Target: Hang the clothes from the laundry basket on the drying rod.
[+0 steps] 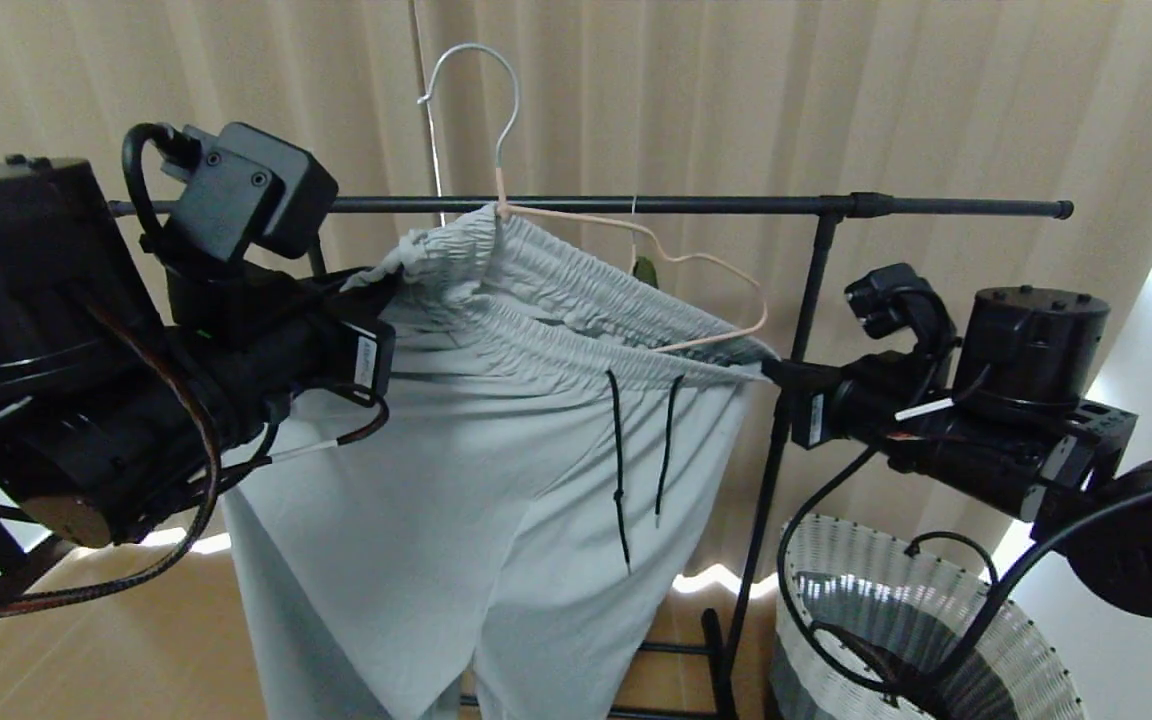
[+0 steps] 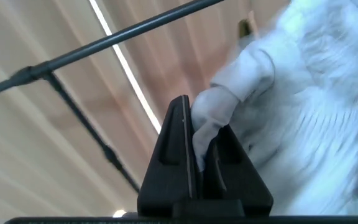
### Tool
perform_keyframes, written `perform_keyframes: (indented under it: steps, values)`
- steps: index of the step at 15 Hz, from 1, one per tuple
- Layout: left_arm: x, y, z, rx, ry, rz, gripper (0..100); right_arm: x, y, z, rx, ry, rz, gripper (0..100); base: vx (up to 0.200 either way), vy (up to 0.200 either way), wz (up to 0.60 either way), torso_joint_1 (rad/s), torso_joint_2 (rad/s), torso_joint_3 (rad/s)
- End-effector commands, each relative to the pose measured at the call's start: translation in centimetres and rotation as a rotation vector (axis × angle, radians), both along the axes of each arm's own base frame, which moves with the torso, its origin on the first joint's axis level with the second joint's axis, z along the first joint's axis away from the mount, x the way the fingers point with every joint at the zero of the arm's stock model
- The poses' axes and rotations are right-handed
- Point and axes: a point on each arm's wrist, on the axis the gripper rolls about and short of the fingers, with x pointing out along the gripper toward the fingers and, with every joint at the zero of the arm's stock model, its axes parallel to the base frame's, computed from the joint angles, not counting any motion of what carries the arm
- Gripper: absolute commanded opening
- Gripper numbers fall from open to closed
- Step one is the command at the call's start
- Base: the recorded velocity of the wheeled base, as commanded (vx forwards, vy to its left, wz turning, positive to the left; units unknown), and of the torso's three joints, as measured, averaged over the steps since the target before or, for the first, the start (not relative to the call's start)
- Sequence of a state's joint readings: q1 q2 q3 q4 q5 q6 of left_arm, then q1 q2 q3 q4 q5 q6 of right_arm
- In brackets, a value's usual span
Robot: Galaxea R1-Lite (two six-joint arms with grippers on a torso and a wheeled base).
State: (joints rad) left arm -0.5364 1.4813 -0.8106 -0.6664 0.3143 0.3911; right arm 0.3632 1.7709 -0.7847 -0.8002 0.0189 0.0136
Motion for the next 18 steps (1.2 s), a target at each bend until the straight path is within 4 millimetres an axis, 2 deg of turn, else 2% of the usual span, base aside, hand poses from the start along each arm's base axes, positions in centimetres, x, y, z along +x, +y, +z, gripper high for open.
perform_keyframes:
  steps: [1,6,9,11,14,18]
  values:
    - [-0.5,0.5,-1.5,0.093,0.023,0.006,0,0.4,-1.6,1.3,0.015,-0.042,-0.051,0,0.000,0.000,0.00,0.000,0.00,0.000]
    - [-0.2,1.2,-3.0,0.232,0.036,0.029,0,0.4,-1.7,2.4,0.031,-0.084,-0.053,0,0.000,0.000,0.00,0.000,0.00,0.000]
    - [0.3,1.2,-3.5,0.248,0.053,0.042,0,-1.7,1.1,3.4,0.049,-0.110,0.058,0,0.000,0.000,0.00,0.000,0.00,0.000]
    - [0.5,1.1,-3.6,0.246,0.058,0.054,0,-3.9,3.3,2.8,0.044,-0.083,0.159,0,0.000,0.000,0.00,0.000,0.00,0.000]
    - [0.5,1.1,-3.6,0.236,0.064,0.117,0,-5.3,5.1,1.5,0.028,-0.041,0.237,0,0.000,0.000,0.00,0.000,0.00,0.000]
    - [0.7,0.6,-3.7,0.154,0.082,0.172,0,-6.2,6.6,1.2,0.032,-0.026,0.293,0,0.000,0.000,0.00,0.000,0.00,0.000]
